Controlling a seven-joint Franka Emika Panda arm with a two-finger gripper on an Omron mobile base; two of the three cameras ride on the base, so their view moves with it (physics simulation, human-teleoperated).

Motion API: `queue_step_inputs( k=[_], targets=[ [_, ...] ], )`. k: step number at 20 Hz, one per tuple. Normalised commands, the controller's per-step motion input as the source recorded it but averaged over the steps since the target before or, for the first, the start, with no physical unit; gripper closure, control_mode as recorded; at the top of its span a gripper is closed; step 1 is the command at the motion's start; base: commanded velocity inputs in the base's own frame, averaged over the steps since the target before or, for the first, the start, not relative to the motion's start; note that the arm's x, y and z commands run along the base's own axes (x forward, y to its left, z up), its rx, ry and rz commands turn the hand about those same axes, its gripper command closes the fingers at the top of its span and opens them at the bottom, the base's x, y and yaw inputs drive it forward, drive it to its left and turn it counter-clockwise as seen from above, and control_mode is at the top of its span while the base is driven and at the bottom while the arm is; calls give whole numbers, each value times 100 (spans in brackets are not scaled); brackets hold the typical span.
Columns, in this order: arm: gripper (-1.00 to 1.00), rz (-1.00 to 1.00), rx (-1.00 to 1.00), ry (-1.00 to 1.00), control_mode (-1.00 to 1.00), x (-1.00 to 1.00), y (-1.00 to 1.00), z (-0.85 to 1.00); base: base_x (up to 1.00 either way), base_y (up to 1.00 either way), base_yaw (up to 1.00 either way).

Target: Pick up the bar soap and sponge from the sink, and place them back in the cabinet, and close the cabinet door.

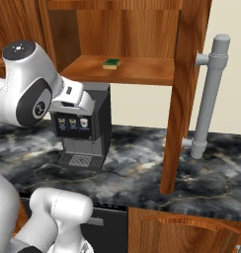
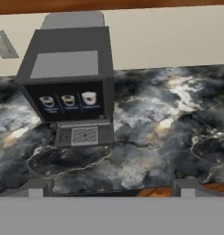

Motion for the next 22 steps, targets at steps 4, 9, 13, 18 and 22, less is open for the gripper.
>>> queue_step_inputs(
  k=[4,9,13,18,22],
  targets=[
    [-100,16,0,9,-100,-6,3,0,0,0,0],
    [-100,3,0,1,-100,-11,1,0,0,0,0],
    [-100,1,0,0,-100,-35,0,-10,0,0,0],
    [-100,0,0,1,-100,-37,1,-19,0,0,0],
    [-100,0,0,2,-100,-33,4,-13,0,0,0]
  ],
)
